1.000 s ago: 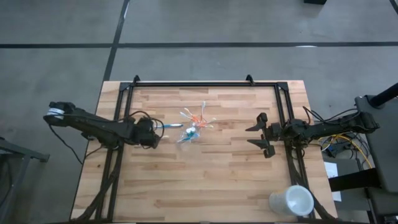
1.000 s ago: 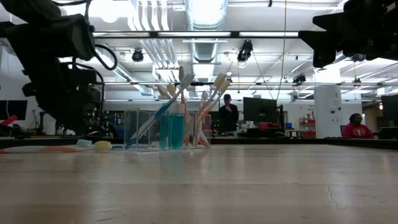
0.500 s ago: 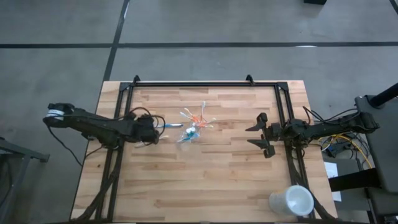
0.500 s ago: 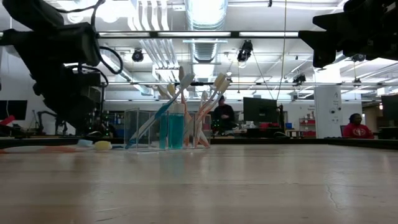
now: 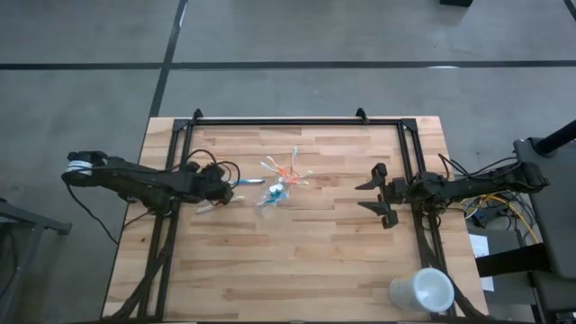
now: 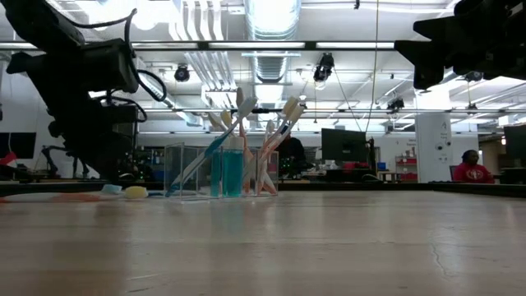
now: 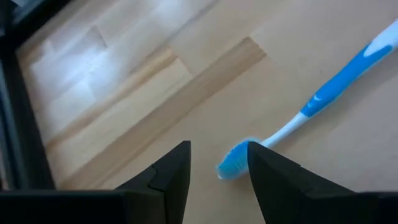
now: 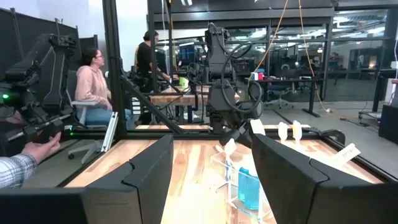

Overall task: Pick & Place toothbrushing station
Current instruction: Put the blue toothbrush into the transparent organizer

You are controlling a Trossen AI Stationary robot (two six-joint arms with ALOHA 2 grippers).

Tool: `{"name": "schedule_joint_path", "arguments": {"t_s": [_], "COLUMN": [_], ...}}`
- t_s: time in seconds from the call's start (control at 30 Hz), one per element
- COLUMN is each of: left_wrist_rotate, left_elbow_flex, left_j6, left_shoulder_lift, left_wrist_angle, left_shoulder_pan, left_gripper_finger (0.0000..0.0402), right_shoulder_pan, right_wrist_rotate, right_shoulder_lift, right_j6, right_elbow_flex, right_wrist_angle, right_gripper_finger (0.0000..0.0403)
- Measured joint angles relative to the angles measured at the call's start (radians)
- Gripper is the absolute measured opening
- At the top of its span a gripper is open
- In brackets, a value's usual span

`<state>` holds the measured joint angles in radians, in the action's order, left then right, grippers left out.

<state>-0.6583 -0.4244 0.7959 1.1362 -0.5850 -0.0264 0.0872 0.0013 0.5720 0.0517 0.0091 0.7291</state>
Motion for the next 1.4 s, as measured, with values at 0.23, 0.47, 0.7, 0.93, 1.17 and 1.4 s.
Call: {"name": "schedule_joint_path", "arguments": {"t_s": [0.23, 0.47, 0.7, 0.93, 1.17, 1.4], "left_wrist_rotate": [0.02, 0.096, 0.095, 0.092, 0.087, 0.119], "left_elbow_flex": [0.034, 0.09, 0.093, -0.024, -0.23, -0.316], "left_j6": [-0.01, -0.003, -0.003, 0.077, 0.498, 1.268], "left_shoulder_lift": [0.003, 0.003, 0.003, -0.007, -0.015, -0.015], "left_wrist_angle": [0.071, 0.167, 0.185, 0.178, -0.046, -0.403], "left_shoulder_pan": [-0.018, -0.043, -0.049, -0.062, -0.08, -0.09], "left_gripper_finger": [0.0163, 0.0163, 0.0163, 0.0163, 0.0163, 0.0155], "right_shoulder_pan": [0.0, 0.0, 0.0, 0.0, 0.0, 0.0], "right_wrist_rotate": [0.0, 0.0, 0.0, 0.0, 0.0, 0.0], "right_shoulder_lift": [0.0, 0.0, 0.0, 0.0, 0.001, 0.001], "right_j6": [-0.002, -0.001, 0.0, -0.002, -0.001, -0.001], "right_elbow_flex": [0.0, 0.0, 0.0, 0.0, 0.0, 0.0], "right_wrist_angle": [0.0, 0.0, 0.0, 0.0, 0.0, 0.0], "right_gripper_finger": [0.0215, 0.0215, 0.0215, 0.0215, 0.0215, 0.0215]}}
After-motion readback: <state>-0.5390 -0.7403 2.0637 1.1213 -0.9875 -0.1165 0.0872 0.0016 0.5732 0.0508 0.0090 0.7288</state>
